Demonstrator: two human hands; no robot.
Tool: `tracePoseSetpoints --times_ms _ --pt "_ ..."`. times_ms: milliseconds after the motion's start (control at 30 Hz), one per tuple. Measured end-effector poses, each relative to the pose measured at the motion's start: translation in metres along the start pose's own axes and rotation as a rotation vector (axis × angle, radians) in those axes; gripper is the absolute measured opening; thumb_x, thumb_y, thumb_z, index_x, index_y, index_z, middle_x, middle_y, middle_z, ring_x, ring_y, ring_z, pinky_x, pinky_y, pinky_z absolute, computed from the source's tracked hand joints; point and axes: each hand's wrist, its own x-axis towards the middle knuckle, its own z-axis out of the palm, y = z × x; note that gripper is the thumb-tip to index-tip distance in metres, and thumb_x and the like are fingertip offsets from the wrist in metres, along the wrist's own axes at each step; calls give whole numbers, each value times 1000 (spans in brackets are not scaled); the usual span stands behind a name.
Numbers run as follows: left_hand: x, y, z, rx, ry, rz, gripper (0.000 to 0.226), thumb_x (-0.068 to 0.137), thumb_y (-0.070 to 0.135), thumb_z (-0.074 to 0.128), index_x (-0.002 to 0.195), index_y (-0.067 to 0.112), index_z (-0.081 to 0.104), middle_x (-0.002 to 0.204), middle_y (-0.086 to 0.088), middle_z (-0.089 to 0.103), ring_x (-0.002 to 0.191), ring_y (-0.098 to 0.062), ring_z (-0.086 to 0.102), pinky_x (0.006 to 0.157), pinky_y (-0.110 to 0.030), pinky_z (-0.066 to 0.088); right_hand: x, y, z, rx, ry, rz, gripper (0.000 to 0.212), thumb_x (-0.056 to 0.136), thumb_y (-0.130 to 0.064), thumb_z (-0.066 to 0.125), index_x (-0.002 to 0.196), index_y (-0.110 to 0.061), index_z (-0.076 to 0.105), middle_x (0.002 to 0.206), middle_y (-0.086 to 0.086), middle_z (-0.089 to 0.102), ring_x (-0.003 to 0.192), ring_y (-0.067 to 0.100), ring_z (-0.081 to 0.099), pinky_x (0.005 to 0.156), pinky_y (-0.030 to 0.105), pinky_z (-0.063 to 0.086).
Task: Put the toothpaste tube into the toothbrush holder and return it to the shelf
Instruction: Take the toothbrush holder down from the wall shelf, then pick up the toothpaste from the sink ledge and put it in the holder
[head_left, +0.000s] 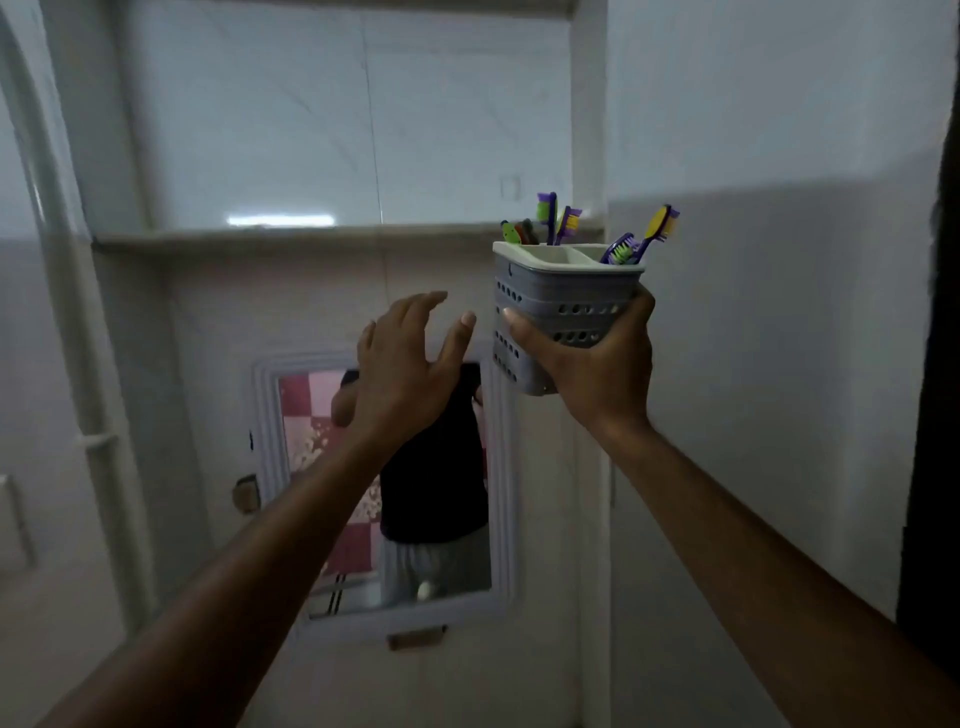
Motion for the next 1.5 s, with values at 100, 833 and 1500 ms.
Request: tracePoseSetpoints --times_ms 100,833,1500 --pt "-45 -14 5 -111 -96 -63 61 103 70 48 148 30 56 146 2 62 134 -17 59 112 -54 50 -42 25 -11 18 -24 69 119 64 -60 107 157 -20 45 139 -14 66 114 -12 67 87 5 54" --pt "-457 -78 34 -195 -424 -904 45 101 55 66 134 25 70 128 10 73 117 2 67 96 -24 54 -393 214 -114 -299 -503 656 127 55 -70 96 157 -18 42 141 -9 49 135 16 42 112 39 45" --pt "-586 -242 33 315 -1005 -903 50 96 42 69 139 15 61 128 -13 66 115 -37 63 96 -51 53 -528 256 -78 -582 -525 989 136 56 -37 114 158 -7 31 159 11 60 141 30 64 109 41 58"
